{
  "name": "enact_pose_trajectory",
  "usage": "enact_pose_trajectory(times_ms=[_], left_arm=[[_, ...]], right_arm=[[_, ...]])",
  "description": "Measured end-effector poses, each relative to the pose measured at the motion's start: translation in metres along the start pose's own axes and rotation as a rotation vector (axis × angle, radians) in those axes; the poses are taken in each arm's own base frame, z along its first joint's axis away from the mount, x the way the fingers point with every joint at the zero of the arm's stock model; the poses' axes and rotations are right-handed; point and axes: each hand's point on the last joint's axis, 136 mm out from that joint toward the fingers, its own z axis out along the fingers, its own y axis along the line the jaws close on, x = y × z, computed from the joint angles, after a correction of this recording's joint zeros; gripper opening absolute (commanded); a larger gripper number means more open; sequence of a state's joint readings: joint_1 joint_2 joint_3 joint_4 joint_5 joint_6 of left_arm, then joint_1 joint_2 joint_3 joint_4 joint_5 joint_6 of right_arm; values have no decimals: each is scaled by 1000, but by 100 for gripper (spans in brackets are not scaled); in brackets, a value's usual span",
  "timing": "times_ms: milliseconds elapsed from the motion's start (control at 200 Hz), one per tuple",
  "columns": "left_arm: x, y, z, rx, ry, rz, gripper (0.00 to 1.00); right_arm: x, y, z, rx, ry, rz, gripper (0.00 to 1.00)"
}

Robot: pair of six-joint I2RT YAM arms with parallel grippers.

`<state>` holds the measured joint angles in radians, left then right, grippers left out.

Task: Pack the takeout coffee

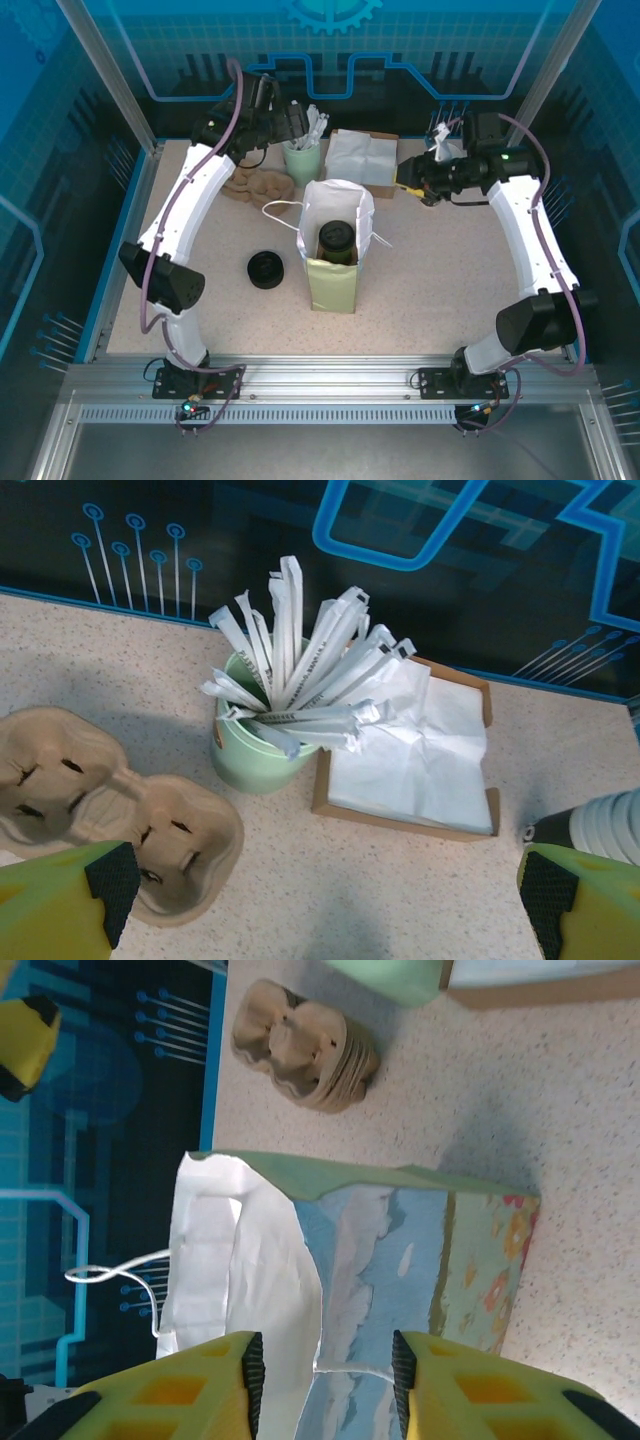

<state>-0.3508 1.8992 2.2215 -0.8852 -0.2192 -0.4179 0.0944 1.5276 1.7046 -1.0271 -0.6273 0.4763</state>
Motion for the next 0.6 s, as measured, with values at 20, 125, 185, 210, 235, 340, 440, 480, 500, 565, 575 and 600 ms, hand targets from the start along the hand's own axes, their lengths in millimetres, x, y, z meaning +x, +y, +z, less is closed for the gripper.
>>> enact_pose_trajectory(times_ms=[20,125,185,210,235,340,440,480,500,565,575,600], left_arm=[[-1,2,3,-4,1,1,99],[0,11,16,-22,15,6,99],[-1,17,21,-34,19,12,99],[-2,20,23,-38,18,15,99],[-3,21,25,-40,13,21,99],[-8,23,34,-37,-9,41,98],[-10,19,46,-16,-18,36,96],[-9,17,51,-5,-16,24,95],[-8,16,53,-1,-14,22,94],[-7,12,61,16,-8,14,93],[-6,12,62,19,-5,13,93],[-6,11,64,21,-4,12,93]], right_arm=[[-2,0,-2,3,-7,-1,40],[-8,0,-8,15,-32,-8,40],[-10,0,-11,23,-43,-12,39],[-11,0,-12,28,-49,-15,39],[-12,1,-13,31,-55,-18,39],[-17,-1,-16,53,-88,-30,39],[-21,1,-21,62,-131,-38,39],[-23,3,-24,61,-146,-45,39],[-23,4,-25,59,-152,-49,39],[-24,7,-28,54,-170,-60,39],[-23,7,-29,53,-173,-62,39],[-23,8,-29,51,-178,-66,39]])
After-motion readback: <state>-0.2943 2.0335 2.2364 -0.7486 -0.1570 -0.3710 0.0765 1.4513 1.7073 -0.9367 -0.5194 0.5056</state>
